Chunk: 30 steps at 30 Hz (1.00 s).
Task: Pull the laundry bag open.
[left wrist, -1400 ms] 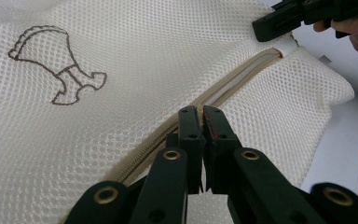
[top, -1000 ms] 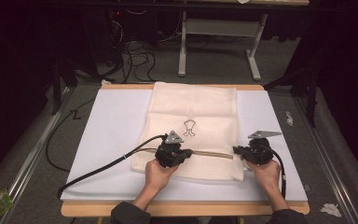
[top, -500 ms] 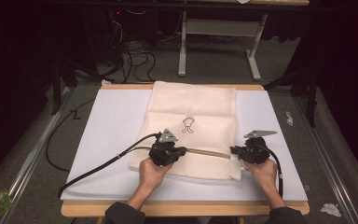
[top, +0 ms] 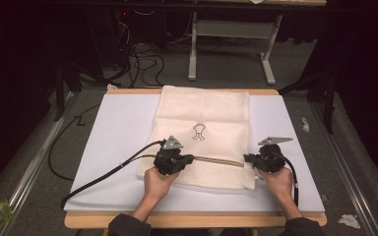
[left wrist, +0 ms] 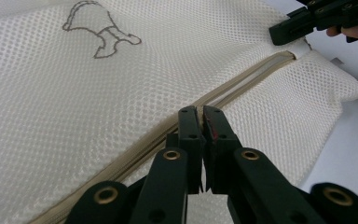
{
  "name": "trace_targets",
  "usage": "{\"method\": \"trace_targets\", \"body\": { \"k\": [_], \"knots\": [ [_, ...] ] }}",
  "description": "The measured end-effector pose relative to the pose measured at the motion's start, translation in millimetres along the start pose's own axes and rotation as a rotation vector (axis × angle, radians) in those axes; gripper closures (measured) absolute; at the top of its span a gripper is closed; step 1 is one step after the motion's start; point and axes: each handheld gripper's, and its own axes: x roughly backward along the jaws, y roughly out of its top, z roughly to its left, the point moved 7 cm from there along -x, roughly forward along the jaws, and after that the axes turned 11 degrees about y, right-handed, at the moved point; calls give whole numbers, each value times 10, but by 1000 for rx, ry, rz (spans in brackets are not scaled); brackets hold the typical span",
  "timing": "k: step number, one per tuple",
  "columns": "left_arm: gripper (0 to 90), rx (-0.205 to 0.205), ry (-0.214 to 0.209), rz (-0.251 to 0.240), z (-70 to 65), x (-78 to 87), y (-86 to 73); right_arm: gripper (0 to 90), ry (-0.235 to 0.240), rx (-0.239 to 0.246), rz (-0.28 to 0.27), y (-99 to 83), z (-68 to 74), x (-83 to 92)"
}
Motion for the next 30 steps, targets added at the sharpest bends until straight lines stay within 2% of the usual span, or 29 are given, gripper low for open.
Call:
{"method": "trace_targets", "body": {
  "k": [12, 15, 30],
  "knots": [
    [869, 19, 9, -11, 57, 43, 0, 883, -4, 1, -4, 21, -8, 4],
    [869, 34, 11, -17, 107, 76, -3, 883, -5, 2, -10, 30, -19, 15],
    [869, 58, 27, -19, 226, 137, -73, 881, -33, 16, -29, 74, -51, 34]
  ]
}}
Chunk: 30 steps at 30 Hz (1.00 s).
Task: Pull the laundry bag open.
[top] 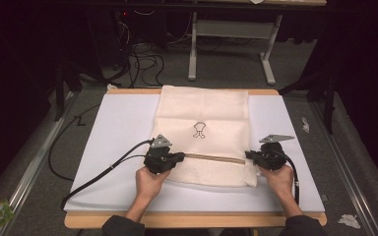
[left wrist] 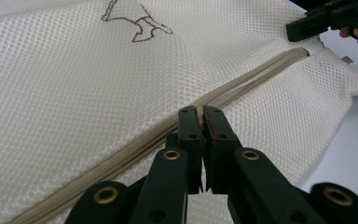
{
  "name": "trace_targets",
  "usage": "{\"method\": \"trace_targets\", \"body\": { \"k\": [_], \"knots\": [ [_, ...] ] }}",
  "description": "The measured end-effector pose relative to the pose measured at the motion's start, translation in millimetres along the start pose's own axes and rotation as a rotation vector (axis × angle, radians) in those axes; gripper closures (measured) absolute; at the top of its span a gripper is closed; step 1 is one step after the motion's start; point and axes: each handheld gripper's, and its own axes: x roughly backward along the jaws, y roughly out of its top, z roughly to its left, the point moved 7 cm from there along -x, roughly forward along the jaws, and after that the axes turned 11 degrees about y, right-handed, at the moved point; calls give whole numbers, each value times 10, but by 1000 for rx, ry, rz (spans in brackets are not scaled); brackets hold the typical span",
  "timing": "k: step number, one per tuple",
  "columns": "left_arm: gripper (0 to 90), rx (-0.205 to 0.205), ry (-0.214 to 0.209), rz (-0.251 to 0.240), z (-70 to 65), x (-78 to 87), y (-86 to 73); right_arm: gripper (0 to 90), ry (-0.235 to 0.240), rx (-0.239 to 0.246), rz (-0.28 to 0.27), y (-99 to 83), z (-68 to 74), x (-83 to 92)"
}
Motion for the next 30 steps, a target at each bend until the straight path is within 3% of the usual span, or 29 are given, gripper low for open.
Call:
{"method": "trace_targets", "body": {
  "k": [27, 30],
  "knots": [
    [869, 38, 60, -5, 162, 175, -6, 881, 33, -10, -39, 100, -28, -34],
    [869, 32, 69, -9, 174, 191, -7, 882, 32, 0, -24, 97, -11, -58]
  ]
}}
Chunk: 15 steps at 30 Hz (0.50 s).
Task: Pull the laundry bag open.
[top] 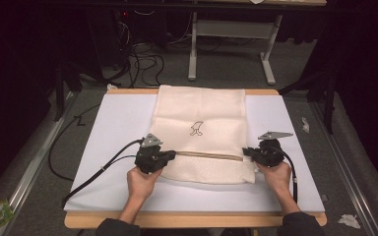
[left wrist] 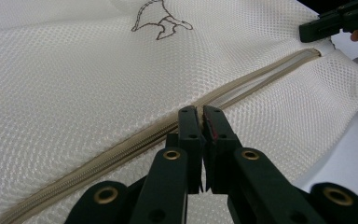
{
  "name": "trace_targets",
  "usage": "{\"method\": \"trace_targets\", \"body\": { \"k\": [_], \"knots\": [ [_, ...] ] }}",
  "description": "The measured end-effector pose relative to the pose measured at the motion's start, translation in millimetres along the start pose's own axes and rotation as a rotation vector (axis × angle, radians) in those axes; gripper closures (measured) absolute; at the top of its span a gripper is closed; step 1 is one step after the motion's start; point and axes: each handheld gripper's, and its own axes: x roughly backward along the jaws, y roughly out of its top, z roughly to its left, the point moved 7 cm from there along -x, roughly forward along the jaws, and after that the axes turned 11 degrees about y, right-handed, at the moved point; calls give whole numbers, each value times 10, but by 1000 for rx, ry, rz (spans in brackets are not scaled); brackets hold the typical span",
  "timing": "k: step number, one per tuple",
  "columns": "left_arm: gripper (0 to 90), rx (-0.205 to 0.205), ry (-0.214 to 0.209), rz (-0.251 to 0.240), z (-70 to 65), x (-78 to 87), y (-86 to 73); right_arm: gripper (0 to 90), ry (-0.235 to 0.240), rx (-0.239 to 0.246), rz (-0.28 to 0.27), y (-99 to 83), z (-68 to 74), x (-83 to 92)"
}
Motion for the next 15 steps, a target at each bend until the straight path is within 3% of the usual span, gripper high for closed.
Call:
{"method": "trace_targets", "body": {
  "k": [6, 9, 15],
  "knots": [
    [869, 23, -2, -4, 63, -4, -42, 881, -7, 1, 10, 42, -12, -3],
    [869, 62, -15, -9, 149, 34, -102, 882, -14, 9, 17, 61, 10, 3],
    [869, 81, -14, -12, 237, 82, -128, 882, -7, 9, 11, 85, 14, 8]
  ]
}}
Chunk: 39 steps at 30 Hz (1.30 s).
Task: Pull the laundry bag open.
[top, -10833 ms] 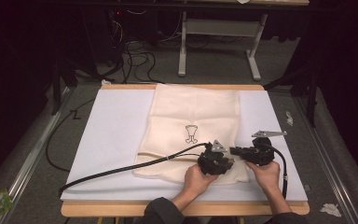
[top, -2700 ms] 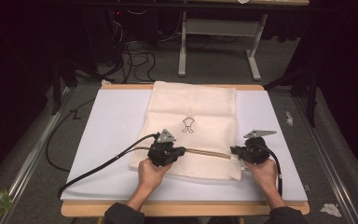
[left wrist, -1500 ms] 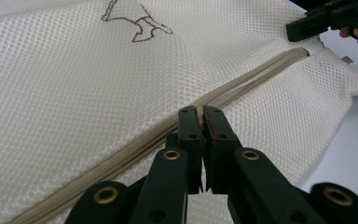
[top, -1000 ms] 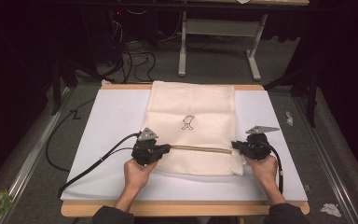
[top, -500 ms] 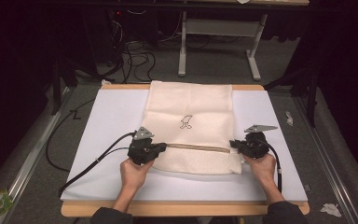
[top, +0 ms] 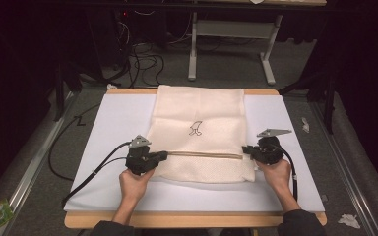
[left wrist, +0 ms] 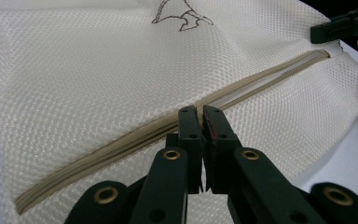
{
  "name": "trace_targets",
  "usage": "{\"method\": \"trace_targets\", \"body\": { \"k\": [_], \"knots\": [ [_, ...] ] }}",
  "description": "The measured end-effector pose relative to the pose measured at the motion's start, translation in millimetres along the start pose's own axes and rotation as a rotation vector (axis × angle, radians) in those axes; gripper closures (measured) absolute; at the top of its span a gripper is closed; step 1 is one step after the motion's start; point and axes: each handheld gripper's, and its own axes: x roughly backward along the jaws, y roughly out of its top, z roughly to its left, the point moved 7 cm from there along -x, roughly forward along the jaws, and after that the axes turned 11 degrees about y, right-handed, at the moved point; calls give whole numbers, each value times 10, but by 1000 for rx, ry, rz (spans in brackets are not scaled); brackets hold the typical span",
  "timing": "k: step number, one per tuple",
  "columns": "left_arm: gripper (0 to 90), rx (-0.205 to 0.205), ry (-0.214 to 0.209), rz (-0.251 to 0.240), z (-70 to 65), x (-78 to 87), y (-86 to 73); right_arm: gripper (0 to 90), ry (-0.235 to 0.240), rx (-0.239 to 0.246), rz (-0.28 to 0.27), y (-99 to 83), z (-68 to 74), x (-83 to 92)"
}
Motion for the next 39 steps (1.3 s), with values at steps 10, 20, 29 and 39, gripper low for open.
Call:
{"method": "trace_targets", "body": {
  "k": [10, 20, 29, 39],
  "knots": [
    [869, 31, 17, 10, 113, 13, 18, 882, 17, -6, 0, 11, -46, -20],
    [869, 40, 48, -4, 293, 83, 74, 883, 27, -7, 7, 120, -85, -11],
    [870, 83, 37, -27, 388, 185, 62, 883, 9, -2, 10, 134, -50, 70],
    [869, 111, 53, -55, 474, 321, 140, 882, 0, 7, -1, 162, -17, 163]
  ]
}}
